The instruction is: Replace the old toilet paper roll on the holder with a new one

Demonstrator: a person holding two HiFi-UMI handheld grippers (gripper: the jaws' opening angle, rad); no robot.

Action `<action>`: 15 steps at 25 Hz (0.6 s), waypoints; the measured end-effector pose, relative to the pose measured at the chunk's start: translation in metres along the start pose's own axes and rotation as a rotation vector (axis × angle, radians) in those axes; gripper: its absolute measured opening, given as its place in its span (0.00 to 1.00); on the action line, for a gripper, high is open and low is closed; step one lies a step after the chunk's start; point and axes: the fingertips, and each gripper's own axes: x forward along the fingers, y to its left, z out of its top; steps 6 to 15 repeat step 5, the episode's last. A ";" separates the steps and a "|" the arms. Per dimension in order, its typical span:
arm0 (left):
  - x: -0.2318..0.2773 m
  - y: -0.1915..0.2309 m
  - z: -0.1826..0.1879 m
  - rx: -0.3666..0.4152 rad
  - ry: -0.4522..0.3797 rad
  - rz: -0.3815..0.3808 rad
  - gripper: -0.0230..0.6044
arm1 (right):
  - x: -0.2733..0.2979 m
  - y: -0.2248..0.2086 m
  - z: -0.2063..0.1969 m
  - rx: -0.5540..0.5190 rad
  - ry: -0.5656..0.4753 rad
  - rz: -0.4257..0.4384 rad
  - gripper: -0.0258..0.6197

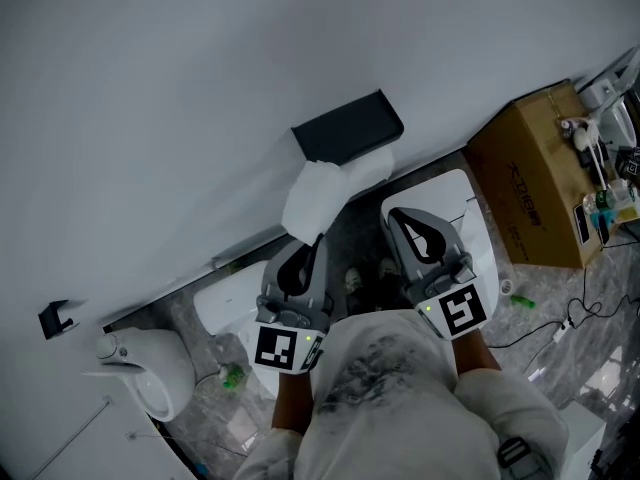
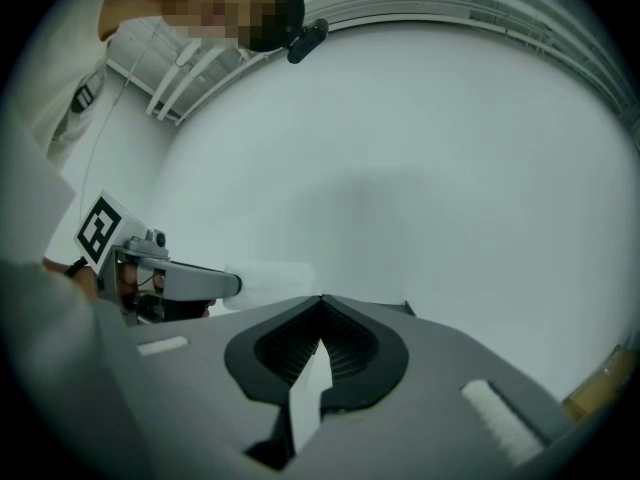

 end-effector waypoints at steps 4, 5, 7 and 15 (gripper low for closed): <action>0.001 -0.003 0.000 0.019 -0.006 -0.016 0.06 | -0.001 -0.002 0.003 -0.007 -0.031 0.008 0.04; 0.001 -0.004 0.000 0.021 -0.008 -0.019 0.06 | -0.002 -0.002 0.002 -0.010 -0.031 0.007 0.04; 0.001 -0.004 0.000 0.021 -0.008 -0.019 0.06 | -0.002 -0.002 0.002 -0.010 -0.031 0.007 0.04; 0.001 -0.004 0.000 0.021 -0.008 -0.019 0.06 | -0.002 -0.002 0.002 -0.010 -0.031 0.007 0.04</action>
